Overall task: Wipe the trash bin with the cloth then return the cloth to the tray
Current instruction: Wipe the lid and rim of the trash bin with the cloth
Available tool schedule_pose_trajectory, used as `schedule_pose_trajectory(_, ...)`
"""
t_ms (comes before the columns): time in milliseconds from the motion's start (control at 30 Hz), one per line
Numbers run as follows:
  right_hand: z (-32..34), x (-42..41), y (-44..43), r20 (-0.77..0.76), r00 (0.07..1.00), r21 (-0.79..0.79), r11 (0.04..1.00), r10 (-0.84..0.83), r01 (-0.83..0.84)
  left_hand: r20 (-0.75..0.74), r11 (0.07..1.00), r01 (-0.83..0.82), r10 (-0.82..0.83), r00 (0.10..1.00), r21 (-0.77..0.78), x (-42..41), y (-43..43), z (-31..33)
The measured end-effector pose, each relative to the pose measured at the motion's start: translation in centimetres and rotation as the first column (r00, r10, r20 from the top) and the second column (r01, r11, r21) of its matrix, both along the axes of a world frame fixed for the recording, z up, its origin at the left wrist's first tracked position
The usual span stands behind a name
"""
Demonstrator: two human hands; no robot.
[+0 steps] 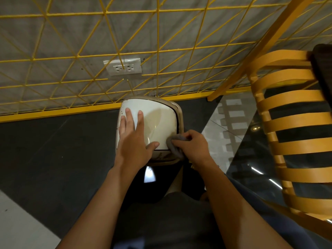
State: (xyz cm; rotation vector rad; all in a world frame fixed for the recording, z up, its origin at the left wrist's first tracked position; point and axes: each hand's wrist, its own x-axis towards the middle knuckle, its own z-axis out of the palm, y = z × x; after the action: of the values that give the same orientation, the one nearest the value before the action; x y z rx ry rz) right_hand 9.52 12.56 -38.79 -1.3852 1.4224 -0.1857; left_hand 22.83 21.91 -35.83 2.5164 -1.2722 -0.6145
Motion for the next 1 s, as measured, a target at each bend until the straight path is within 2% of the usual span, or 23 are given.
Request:
schedule_pose_trajectory(67, 0.4, -0.7, -0.9, 0.081, 0.956, 0.091, 0.957, -0.283, 0.275, -0.018, 1.000, -0.004, 0.004, 1.000, -0.005, 0.0, 0.0, -0.1)
schedule_pose_trajectory(133, 1.0, -1.0, -2.1, 0.164, 0.805, 0.264, 0.812, -0.570, 0.521, -0.039, 1.000, -0.001, 0.001, 0.999, -0.006, 0.0, 0.1, -0.1)
schedule_pose_trajectory(200, 1.8, -1.1, -3.3, 0.242, 0.670, 0.395, 0.702, -0.702, 0.593, -0.060, 1.000, 0.006, -0.006, 0.998, 0.008, 0.0, 0.1, -0.1)
schedule_pose_trajectory(233, 2.0, -1.1, -3.9, 0.265, 0.644, 0.418, 0.688, -0.717, 0.594, -0.071, 1.000, 0.008, -0.006, 0.997, 0.020, 0.0, 0.1, -0.1)
schedule_pose_trajectory(300, 2.4, -1.1, -4.7, 0.275, 0.678, 0.410, 0.721, -0.682, 0.559, -0.093, 0.999, -0.007, 0.011, 0.996, 0.035, 0.0, -0.1, 0.1)
schedule_pose_trajectory(400, 2.2, -0.9, -5.0, 0.267, 0.797, 0.347, 0.826, -0.541, 0.445, -0.072, 0.999, -0.029, 0.031, 0.997, 0.023, -0.4, -0.4, 0.6)
schedule_pose_trajectory(500, 1.6, 0.2, -4.6, 0.187, 0.942, 0.127, 0.957, -0.280, 0.260, 0.005, 0.998, 0.010, -0.010, 1.000, 0.067, -0.8, -0.3, 1.0)
schedule_pose_trajectory(567, 1.1, 1.2, -3.9, 0.099, 0.986, -0.010, 0.991, -0.131, 0.133, 0.048, 0.992, 0.024, -0.030, 0.998, 0.123, -0.9, -0.3, 1.1)
schedule_pose_trajectory(667, 0.7, 2.4, -2.9, 0.074, 0.993, -0.052, 0.994, -0.096, 0.100, 0.050, 0.989, 0.000, -0.008, 0.999, 0.151, -0.9, -0.3, 1.1)
schedule_pose_trajectory(800, 1.3, 3.2, -1.6, 0.135, 0.987, -0.084, 0.992, -0.081, 0.093, 0.102, 0.982, -0.015, -0.004, 0.995, 0.187, -1.4, -0.4, 1.2)
schedule_pose_trajectory(933, 2.6, 4.3, -1.1, 0.222, 0.975, -0.116, 0.993, 0.010, 0.016, 0.008, 0.987, -0.075, 0.074, 0.997, 0.140, -0.8, -0.5, 1.8)
schedule_pose_trajectory(1000, 3.6, 5.1, -0.6, 0.304, 0.950, -0.112, 0.993, 0.073, -0.040, -0.066, 0.987, -0.150, 0.155, 0.986, 0.064, 0.0, -0.4, 2.3)
